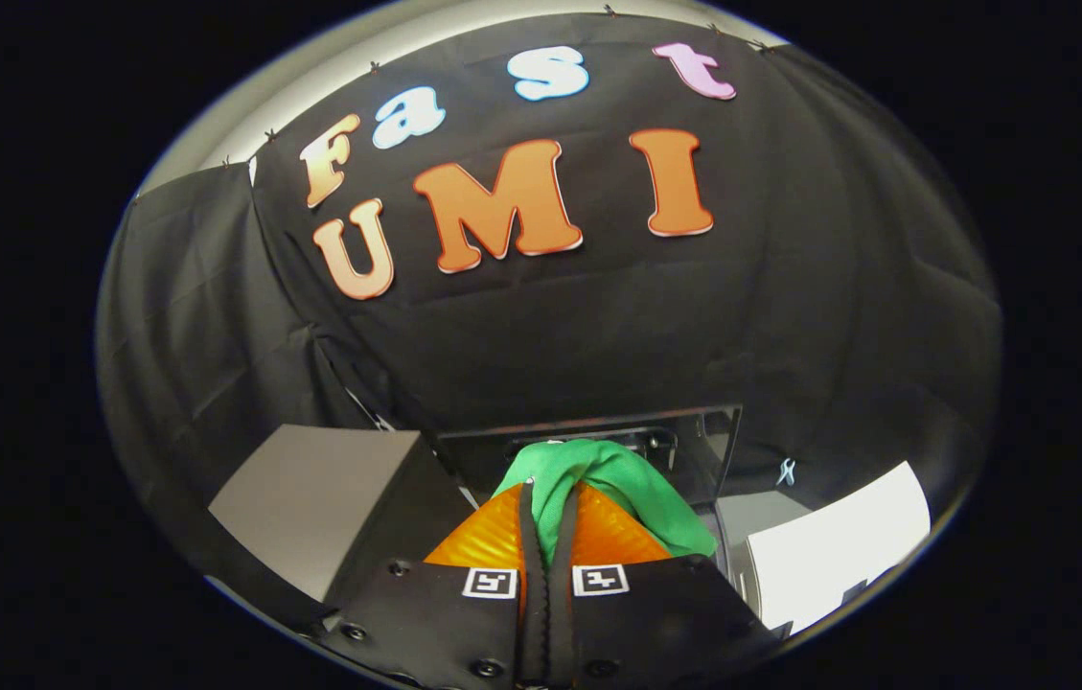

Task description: Put the clothes into the washing machine and then close the washing machine lid.

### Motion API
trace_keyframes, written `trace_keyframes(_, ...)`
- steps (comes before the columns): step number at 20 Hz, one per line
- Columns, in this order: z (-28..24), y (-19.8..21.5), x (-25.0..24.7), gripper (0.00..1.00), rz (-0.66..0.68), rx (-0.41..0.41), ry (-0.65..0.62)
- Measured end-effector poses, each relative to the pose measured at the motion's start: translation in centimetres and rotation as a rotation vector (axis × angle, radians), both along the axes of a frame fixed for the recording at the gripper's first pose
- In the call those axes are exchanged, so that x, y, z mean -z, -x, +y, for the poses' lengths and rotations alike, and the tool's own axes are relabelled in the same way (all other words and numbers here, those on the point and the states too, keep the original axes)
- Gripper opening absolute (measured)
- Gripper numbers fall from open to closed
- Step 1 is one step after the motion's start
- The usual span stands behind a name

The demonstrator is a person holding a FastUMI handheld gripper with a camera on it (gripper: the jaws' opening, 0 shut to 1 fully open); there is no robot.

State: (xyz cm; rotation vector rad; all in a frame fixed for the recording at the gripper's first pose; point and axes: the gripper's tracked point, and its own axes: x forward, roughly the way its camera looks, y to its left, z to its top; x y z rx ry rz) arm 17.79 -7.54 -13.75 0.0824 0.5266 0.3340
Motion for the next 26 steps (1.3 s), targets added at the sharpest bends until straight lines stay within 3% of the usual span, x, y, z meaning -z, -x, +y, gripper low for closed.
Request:
trace_keyframes(10,-2.5,-2.3,16.9,0.08,0.258,-0.024,0.085)
trace_keyframes(23,-1.7,-4.9,31.2,0.08,0.360,-0.043,0.230)
trace_keyframes(26,-2.2,-4.5,33.8,0.08,0.438,-0.003,0.235)
